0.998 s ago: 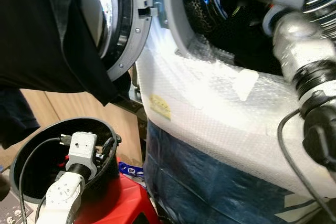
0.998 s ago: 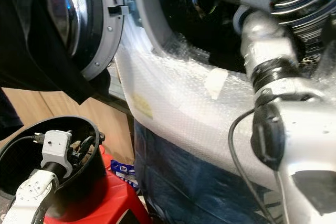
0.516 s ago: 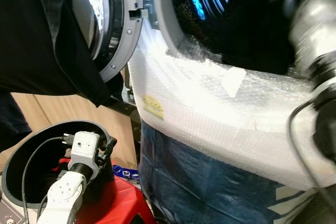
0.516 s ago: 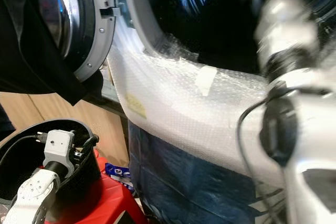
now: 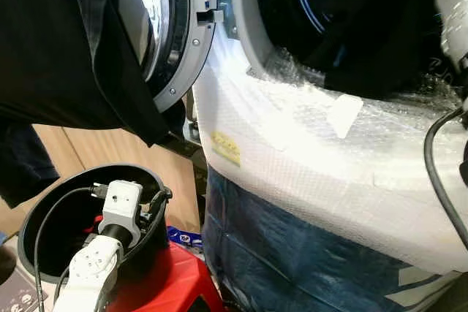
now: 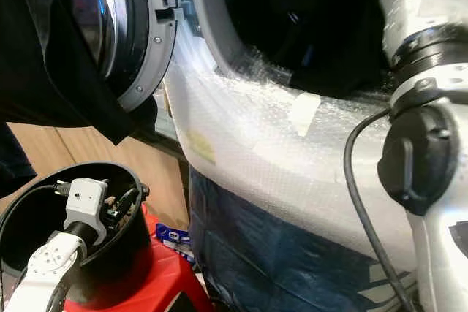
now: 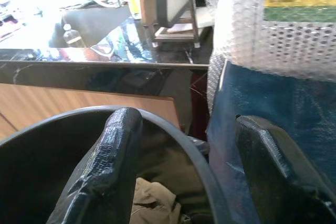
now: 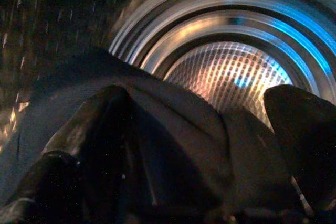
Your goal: Clothes washing
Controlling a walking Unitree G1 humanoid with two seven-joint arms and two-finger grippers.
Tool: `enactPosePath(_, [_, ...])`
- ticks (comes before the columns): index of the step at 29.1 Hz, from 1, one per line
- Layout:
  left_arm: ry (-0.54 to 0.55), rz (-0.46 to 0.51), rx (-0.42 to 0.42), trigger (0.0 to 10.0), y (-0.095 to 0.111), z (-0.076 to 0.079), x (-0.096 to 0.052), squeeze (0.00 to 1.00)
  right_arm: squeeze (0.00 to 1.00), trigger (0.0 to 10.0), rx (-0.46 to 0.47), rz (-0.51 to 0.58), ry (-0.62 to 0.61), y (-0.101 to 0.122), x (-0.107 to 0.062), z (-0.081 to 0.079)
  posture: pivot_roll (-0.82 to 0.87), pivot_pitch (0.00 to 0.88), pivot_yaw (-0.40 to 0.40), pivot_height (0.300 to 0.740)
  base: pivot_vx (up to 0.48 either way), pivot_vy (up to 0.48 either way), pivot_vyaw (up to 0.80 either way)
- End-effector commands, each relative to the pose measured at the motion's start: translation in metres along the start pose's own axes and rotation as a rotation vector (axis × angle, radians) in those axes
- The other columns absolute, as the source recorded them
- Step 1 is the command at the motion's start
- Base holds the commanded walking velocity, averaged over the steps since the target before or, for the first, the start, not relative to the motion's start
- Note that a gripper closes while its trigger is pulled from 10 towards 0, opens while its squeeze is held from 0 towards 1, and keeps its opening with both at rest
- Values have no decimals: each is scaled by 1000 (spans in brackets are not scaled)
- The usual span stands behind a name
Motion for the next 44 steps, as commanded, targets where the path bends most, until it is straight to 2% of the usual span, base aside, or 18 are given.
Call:
enactPosePath(1, [-14, 15, 18, 10000, 7, 2, 0, 0, 0, 10000, -19, -130, 50, -41, -5, -16, 198, 0, 69, 740, 0, 0, 0])
enactPosePath(3, [-19, 13, 20, 10000, 7, 3, 0, 0, 0, 10000, -7, -143, 52, -49, -7, -19, 191, 0, 74, 740, 0, 0, 0])
enactPosePath(6, [-25, 8, 21, 10000, 5, 4, -2, 0, 0, 10000, 100, -189, 75, -66, -11, -26, 196, 0, 79, 740, 0, 0, 0])
enactPosePath(8, [-25, 6, 21, 10000, 5, 4, -2, 0, 0, 10000, 121, -199, 92, -74, -13, -28, 197, 0, 85, 740, 0, 0, 0])
enactPosePath(11, [-28, 1, 24, 10000, 5, 3, -3, 0, 0, 10000, 170, -232, 26, -91, -18, -12, 195, 0, 86, 740, 0, 0, 0])
enactPosePath(16, [-34, -5, 24, 10000, 2, 4, -6, 0, 0, 10000, 188, -246, 51, -102, -26, -12, 193, 0, 84, 740, 0, 0, 0])
enactPosePath(20, [-48, -12, 23, 10000, 0, 8, -7, 0, 0, 10000, 171, -241, 28, -107, -36, -3, 191, 0, 82, 740, 0, 0, 0])
enactPosePath(22, [-56, -11, 24, 10000, 1, 10, -6, 0, 0, 10000, 113, -204, 16, -104, -52, 7, 183, 0, 88, 740, 0, 0, 0])
enactPosePath(25, [-55, -11, 24, 10000, 1, 10, -6, 0, 0, 10000, 90, -175, 6, -98, -58, 12, 182, 0, 86, 740, 0, 0, 0])
enactPosePath(27, [-50, -12, 24, 10000, 2, 7, -5, 0, 0, 10000, 39, -122, 36, -81, -76, 20, 165, 0, 94, 740, 0, 0, 0])
enactPosePath(28, [-50, -12, 24, 10000, 2, 7, -5, 0, 0, 10000, 39, -122, 36, -81, -76, 20, 165, 0, 94, 740, 0, 0, 0])
enactPosePath(29, [-54, -12, 27, 10000, 2, 8, -3, 0, 0, 10000, 37, -92, 81, -71, -88, 19, 153, 0, 97, 740, 0, 0, 0])
enactPosePath(30, [-56, -12, 28, 10000, 2, 8, -3, 0, 0, 10000, 45, -82, 82, -68, -91, 20, 152, 0, 99, 740, 0, 0, 0])
enactPosePath(34, [-62, -11, 26, 10000, 2, 10, -1, 0, 0, 10000, 103, -25, 70, -55, -98, 22, 154, 0, 102, 740, 0, 0, 0])
enactPosePath(38, [-71, -3, 14, 10000, 5, 14, 1, 0, 0, 10000, 187, 73, 193, -31, -110, 1, 158, 0, 108, 740, 0, 0, 0])
enactPosePath(41, [-74, -1, 15, 10000, 6, 14, 1, 0, 0, 10000, 243, 77, 286, -23, -120, -14, 160, 0, 106, 740, 0, 0, 0])
enactPosePath(42, [-73, -1, 16, 10000, 7, 13, 1, 0, 0, 10000, 248, 54, 323, -26, -122, -21, 156, 0, 107, 740, 0, 0, 0])
enactPosePath(44, [-70, -4, 18, 10000, 6, 11, 1, 0, 0, 10000, 182, -67, 432, -50, -132, -51, 154, 0, 105, 740, 0, 0, 0])
Point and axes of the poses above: a point about 5 cm out from each wrist's last joint towards the gripper, its own x axis pointing out of the wrist towards the gripper, its own y axis along the axis of the wrist's last joint, z = x × y, the point moved 6 cm from there along x, pointing out of the wrist towards the gripper, and after that the axes turned 2 degrees about -x, right-handed, at the moved point
